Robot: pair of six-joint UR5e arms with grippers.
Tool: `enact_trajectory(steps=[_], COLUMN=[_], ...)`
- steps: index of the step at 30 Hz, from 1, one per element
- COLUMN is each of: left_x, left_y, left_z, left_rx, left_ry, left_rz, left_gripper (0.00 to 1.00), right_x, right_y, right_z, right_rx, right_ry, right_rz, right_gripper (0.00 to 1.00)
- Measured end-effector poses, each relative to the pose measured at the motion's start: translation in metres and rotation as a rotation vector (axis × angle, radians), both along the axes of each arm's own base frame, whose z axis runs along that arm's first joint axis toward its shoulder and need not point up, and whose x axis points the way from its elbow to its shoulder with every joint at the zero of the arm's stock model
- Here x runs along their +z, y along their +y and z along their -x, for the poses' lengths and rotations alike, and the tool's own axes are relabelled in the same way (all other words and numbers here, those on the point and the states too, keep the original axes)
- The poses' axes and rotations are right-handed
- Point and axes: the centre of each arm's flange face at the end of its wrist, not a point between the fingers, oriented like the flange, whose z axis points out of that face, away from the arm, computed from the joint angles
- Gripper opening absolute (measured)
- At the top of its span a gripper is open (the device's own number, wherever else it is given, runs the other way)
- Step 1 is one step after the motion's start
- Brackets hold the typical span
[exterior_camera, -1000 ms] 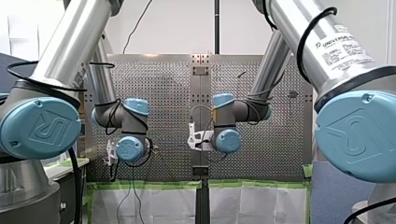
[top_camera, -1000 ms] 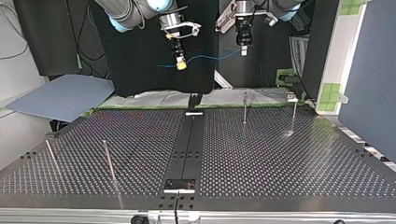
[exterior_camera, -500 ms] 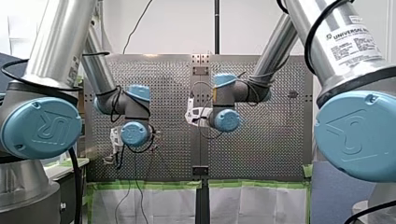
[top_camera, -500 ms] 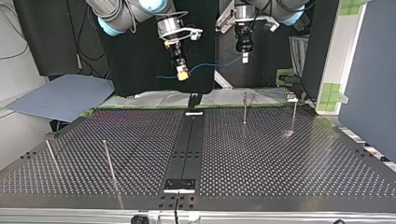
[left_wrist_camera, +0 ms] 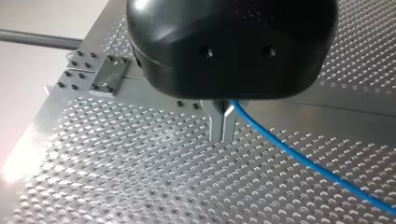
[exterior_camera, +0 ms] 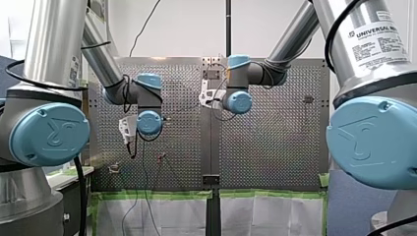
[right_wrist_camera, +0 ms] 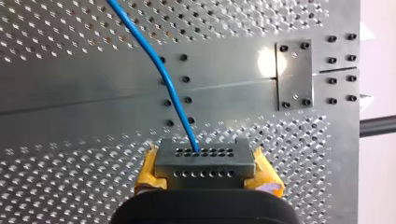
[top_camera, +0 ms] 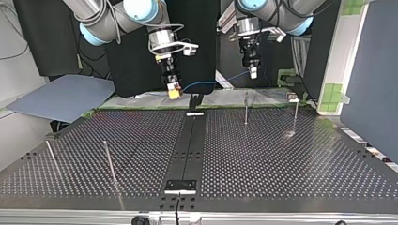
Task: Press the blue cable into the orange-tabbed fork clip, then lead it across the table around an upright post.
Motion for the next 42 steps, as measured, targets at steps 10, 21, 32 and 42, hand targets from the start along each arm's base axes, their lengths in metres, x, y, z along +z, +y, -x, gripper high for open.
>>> enact_trajectory(steps=[10, 21, 32, 42], left_x=[0.052, 0.013, -0.033, -0.059], left_y=[0.012, 0.038, 0.045, 0.041], left_z=[-0.033, -0.033, -0.022, -0.027], left_rx=[0.017, 0.034, 0.039, 0.003], left_ry=[-0.087, -0.044, 0.01, 0.013], left_rz=[0.036, 0.01, -0.008, -0.005], left_gripper=[0.0, 0.0, 0.0, 0.0], right_x=[-0.019, -0.063, -0.085, -0.127], right_y=[-0.015, -0.014, -0.021, -0.02], right_z=[0.007, 0.002, 0.002, -0.005], right_rx=[-0.028, -0.018, -0.024, -0.01], right_ry=[0.063, 0.117, 0.136, 0.161], right_rz=[-0.05, -0.101, -0.101, -0.121], right_gripper=[0.0, 0.0, 0.0, 0.0])
